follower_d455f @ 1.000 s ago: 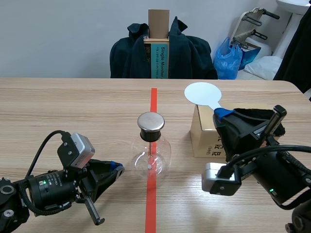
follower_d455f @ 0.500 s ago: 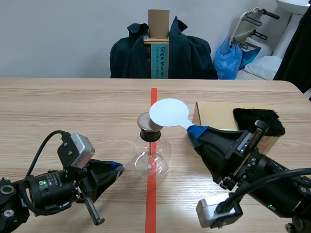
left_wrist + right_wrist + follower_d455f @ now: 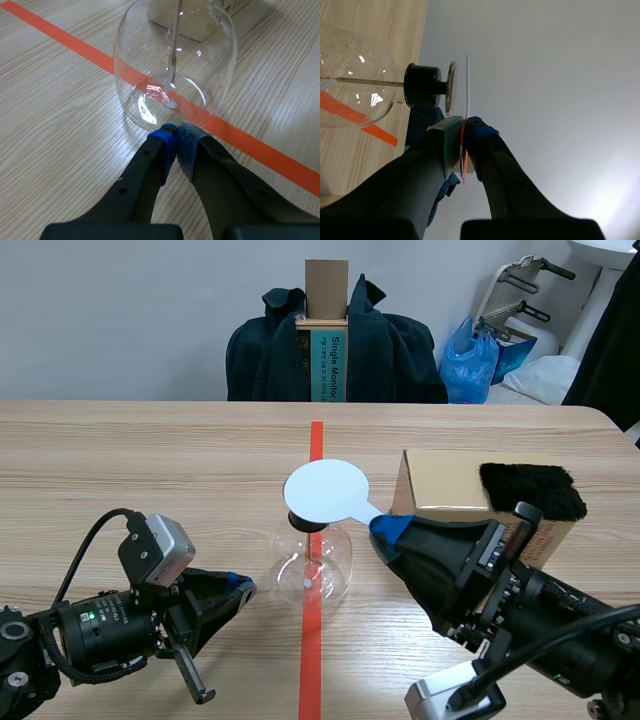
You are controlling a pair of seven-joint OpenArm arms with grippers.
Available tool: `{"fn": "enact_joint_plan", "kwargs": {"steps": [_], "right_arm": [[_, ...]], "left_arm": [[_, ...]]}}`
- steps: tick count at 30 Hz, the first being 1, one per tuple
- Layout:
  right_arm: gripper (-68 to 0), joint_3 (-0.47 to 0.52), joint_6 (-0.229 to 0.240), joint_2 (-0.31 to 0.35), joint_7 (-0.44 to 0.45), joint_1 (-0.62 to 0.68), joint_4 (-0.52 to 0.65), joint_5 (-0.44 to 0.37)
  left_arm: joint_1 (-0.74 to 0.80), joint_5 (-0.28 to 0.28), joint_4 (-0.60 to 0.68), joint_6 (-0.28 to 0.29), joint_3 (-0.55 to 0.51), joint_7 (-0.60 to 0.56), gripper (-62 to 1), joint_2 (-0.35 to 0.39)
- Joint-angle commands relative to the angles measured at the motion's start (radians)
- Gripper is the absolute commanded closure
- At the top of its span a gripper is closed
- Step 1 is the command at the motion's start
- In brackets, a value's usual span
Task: Do the electroscope experiment.
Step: 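Move the plate toward and away from the electroscope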
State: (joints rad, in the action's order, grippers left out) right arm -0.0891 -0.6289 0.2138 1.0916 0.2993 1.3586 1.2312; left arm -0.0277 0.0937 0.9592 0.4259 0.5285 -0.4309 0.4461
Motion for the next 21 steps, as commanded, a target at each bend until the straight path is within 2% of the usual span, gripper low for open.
{"fn": "enact_joint_plan", "kwargs": {"steps": [1, 7, 12, 21], "right_arm": [[-0.8, 0.005, -0.007, 0.016, 0.0, -0.014, 0.026, -0.011], [-0.8, 0.005, -0.007, 0.016, -0.003, -0.014, 0.026, -0.011], [-0.8, 0.005, -0.007, 0.016, -0.047, -0.014, 0.026, -0.011], [-0.8, 0.005, -0.007, 0.016, -0.262, -0.014, 0.026, -0.011]], "left_arm": [[0.0, 0.01, 0.019, 0.003, -0.01, -0.014, -2.7, -0.002], [0.0, 0.01, 0.019, 0.003, -0.01, -0.014, -2.7, -0.002], [0.0, 0.01, 0.019, 0.003, -0.01, -0.014, -2.7, -0.002], [0.0, 0.01, 0.019, 0.003, -0.01, -0.014, -2.7, -0.002]]}}
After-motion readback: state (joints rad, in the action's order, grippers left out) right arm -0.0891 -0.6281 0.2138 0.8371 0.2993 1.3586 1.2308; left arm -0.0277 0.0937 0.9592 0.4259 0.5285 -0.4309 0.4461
